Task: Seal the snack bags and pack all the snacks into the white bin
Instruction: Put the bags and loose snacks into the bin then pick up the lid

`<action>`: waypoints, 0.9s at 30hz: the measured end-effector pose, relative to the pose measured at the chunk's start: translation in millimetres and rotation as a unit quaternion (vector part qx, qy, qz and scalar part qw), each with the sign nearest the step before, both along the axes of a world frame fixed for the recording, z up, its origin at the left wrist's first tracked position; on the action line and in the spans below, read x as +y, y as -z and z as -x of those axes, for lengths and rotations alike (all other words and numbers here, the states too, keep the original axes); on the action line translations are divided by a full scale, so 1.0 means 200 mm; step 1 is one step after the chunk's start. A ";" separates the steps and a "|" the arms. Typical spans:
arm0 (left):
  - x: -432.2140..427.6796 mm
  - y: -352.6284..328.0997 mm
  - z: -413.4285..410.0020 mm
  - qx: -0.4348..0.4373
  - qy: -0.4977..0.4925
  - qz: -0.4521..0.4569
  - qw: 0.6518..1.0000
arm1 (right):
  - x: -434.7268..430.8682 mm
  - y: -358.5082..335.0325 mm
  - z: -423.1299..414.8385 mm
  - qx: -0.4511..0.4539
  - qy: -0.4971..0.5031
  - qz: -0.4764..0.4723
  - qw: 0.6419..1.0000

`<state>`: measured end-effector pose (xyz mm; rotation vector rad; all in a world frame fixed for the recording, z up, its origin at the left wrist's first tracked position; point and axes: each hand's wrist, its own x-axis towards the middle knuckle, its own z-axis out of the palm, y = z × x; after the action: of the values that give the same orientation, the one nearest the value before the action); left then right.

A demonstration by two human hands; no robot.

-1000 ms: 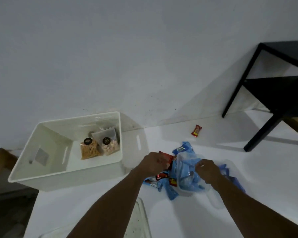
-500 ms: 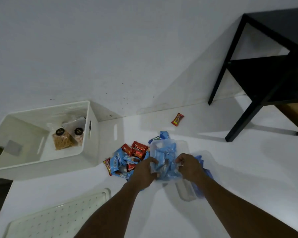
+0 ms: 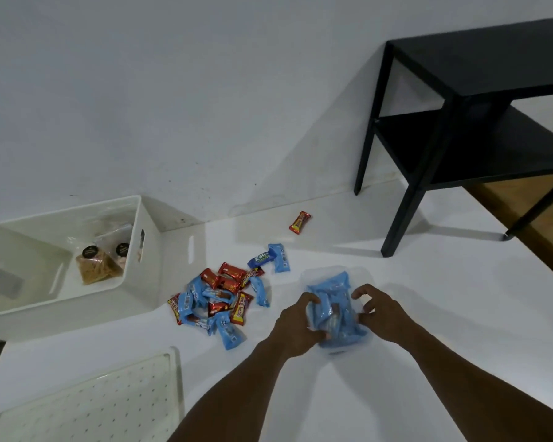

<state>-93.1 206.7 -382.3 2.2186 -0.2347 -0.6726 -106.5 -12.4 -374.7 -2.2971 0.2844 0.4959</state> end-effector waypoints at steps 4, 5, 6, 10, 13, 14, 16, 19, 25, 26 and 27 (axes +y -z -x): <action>-0.02 0.02 0.02 0.048 -0.003 0.100 0.994 | 0.02 0.02 0.03 0.025 0.043 -0.076 0.996; -0.02 0.01 0.02 0.085 -0.009 0.139 0.987 | 0.03 0.02 0.03 0.049 0.054 -0.105 0.992; -0.02 0.01 0.02 0.115 -0.012 0.160 0.980 | 0.04 0.01 0.04 0.063 0.058 -0.125 0.989; 0.02 -0.01 0.03 0.111 -0.040 0.171 0.978 | 0.10 -0.02 0.03 0.047 0.062 -0.135 0.988; 0.15 -0.07 -0.02 0.115 -0.080 0.179 0.974 | 0.20 -0.12 -0.04 0.043 0.042 -0.142 0.988; 0.21 -0.12 -0.05 0.112 -0.088 0.184 0.973 | 0.24 -0.17 -0.07 0.039 0.032 -0.146 0.988; 0.34 -0.21 -0.12 0.090 -0.091 0.187 0.974 | 0.36 -0.26 -0.16 0.019 0.011 -0.161 0.987; 0.59 -0.37 -0.23 0.057 -0.126 0.175 0.975 | 0.58 -0.42 -0.30 -0.012 -0.031 -0.185 0.982; 1.19 -0.70 -0.32 0.007 -0.202 0.126 0.971 | 1.16 -0.71 -0.53 -0.071 -0.123 -0.172 0.975; 1.30 -0.75 -0.32 -0.005 -0.210 0.117 0.971 | 1.27 -0.75 -0.55 -0.076 -0.132 -0.173 0.973; 1.41 -0.79 -0.32 -0.016 -0.219 0.113 0.969 | 1.39 -0.78 -0.57 -0.079 -0.139 -0.179 0.971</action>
<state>-29.3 487.9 -224.5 1.9700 0.1561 -0.3472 8.4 265.0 -218.0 -2.0128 -0.1969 0.4580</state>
